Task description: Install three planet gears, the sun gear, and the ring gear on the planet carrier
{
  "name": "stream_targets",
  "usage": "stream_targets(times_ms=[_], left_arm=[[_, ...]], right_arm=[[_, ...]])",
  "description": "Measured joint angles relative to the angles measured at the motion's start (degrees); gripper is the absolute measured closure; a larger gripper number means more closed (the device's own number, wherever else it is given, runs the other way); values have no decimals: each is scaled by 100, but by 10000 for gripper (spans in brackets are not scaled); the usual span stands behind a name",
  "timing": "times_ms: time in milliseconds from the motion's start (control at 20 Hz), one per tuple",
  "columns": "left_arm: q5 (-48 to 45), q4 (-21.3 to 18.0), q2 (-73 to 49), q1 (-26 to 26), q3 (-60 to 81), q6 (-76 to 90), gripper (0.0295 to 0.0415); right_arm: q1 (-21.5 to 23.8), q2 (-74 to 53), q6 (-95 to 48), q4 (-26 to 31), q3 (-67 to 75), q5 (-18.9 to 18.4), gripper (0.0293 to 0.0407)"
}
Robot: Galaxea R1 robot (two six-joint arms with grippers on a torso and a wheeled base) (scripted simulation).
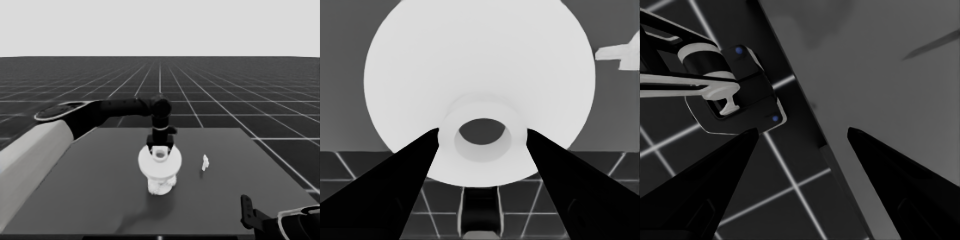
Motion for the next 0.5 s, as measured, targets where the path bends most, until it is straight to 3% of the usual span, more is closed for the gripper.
stream_targets(times_ms=[50,100,200,500], left_arm=[[2,2,28,2,-53,27,363],[-123,730,22,617,-19,-3,363],[-258,1412,92,1435,-279,166,363],[-376,1726,184,1705,-549,342,363]], right_arm=[[0,0,0,0,0,0,315],[0,0,0,0,0,0,315],[0,0,0,0,0,0,315],[0,0,0,0,0,0,315]])
